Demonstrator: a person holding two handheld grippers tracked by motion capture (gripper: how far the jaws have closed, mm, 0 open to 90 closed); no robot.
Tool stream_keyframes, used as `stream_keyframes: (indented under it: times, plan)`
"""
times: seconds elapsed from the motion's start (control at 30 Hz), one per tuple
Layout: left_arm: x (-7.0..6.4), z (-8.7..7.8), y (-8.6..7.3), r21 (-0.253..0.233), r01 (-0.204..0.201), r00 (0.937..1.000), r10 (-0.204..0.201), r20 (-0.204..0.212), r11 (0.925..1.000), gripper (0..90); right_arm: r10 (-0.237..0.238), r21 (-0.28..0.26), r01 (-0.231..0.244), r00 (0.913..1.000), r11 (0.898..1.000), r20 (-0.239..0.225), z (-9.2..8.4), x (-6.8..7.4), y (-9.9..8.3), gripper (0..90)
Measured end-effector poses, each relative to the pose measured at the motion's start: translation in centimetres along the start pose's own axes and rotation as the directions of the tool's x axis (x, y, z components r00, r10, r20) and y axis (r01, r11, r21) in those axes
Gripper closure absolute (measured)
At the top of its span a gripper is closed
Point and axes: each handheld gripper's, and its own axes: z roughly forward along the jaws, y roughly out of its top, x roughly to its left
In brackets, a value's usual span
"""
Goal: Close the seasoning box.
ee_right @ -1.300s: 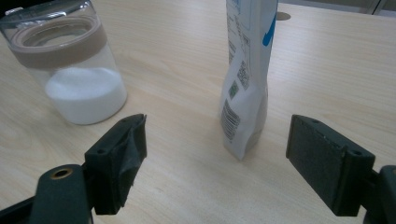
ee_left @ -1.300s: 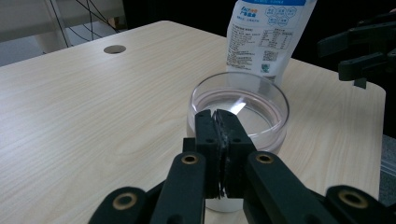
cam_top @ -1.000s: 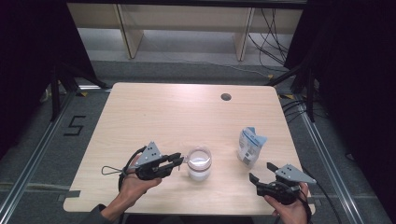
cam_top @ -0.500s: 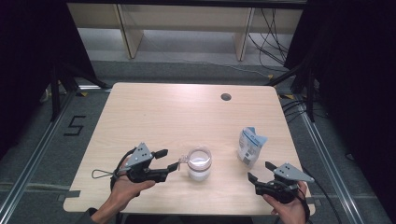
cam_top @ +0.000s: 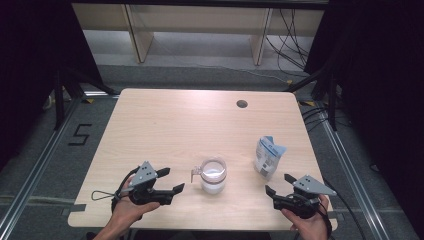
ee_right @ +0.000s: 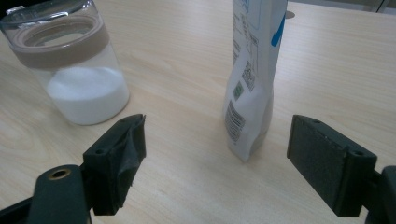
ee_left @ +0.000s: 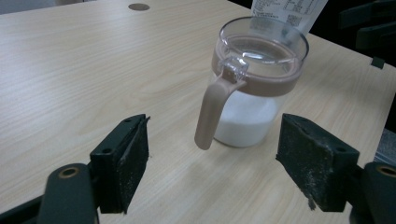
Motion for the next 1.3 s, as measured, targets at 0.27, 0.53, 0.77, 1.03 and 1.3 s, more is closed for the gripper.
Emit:
stream_keyframes:
  times: [0.27,0.53,0.77,1.03,1.3]
  plan:
    - [0.0,-0.4,-1.2,0.032,-0.01,1.0,0.01,0.001,0.9994,22.4,0.011,0.023,-0.011,0.9999,1.0,-0.012,-0.4,0.2,-0.5,15.9]
    - [-0.4,-0.4,-2.1,0.057,-0.007,0.9999,0.006,0.014,0.9984,19.8,0.003,0.051,-0.001,0.9992,0.999,-0.04,-0.5,0.4,-1.0,15.9]
    - [-0.5,-0.4,-2.8,0.069,-0.003,0.9997,0.002,0.024,0.9976,15.8,-0.008,0.082,0.013,0.9979,0.997,-0.064,-0.4,0.6,-1.3,15.9]
    - [-0.4,-0.6,-3.9,0.098,0.005,0.9999,-0.006,0.014,0.9952,15.3,0.033,0.14,-0.022,0.9965,0.99,-0.076,-0.5,1.0,-1.8,15.9]
    - [-0.3,-0.6,-4.4,0.122,-0.005,0.9999,0.006,-0.011,0.9926,15.4,0.003,0.148,0.012,0.995,0.989,-0.1,-0.4,1.0,-2.1,15.9]
